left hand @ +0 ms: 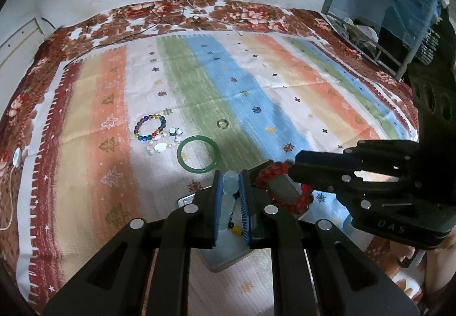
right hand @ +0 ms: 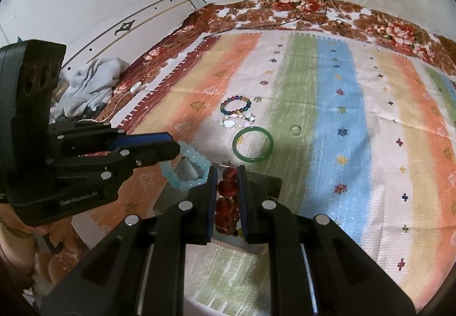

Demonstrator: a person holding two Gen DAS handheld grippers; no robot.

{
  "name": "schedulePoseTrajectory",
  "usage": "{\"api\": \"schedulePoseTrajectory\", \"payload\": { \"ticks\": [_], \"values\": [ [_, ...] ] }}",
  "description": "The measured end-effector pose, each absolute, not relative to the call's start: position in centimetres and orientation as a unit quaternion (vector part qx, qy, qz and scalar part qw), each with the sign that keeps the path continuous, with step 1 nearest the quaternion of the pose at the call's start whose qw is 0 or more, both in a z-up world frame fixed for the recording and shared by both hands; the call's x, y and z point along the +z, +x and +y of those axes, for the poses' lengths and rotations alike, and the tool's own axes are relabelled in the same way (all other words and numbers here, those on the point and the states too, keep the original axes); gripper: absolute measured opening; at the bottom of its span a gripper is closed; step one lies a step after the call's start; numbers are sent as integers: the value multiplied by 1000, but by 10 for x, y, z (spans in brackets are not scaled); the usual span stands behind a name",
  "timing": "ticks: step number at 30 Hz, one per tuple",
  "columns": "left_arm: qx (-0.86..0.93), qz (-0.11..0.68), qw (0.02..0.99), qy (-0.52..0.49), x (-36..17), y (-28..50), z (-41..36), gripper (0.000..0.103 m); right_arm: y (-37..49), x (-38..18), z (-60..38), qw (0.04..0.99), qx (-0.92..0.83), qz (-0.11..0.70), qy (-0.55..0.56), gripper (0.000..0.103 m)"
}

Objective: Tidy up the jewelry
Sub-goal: 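Open both tools to drop the bracelets into the tin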

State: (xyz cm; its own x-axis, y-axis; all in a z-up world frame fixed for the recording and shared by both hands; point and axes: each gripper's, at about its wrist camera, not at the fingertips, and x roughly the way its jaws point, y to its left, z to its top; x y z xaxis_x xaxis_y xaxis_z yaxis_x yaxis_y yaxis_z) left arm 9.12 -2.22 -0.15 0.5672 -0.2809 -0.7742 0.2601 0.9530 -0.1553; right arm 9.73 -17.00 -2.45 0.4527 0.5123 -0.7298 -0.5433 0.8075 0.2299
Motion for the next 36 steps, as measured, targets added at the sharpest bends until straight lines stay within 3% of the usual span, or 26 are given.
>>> {"api": "schedulePoseTrajectory", "payload": {
  "ticks": [2,3,4,36],
  "values": [
    [-147,440,886,-14,-1,93,-20,44,100,-26,-171,853,304,424,-15,30],
    [-144,437,888,-13,0,93,-19,47,102,-27,-172,855,298,423,-15,45],
    [-139,436,889,-12,0,94,-17,48,103,-28,-174,858,292,423,-15,51],
    [-30,482,875,-18,-30,171,40,56,173,-57,-166,848,259,462,-16,51]
  ]
}}
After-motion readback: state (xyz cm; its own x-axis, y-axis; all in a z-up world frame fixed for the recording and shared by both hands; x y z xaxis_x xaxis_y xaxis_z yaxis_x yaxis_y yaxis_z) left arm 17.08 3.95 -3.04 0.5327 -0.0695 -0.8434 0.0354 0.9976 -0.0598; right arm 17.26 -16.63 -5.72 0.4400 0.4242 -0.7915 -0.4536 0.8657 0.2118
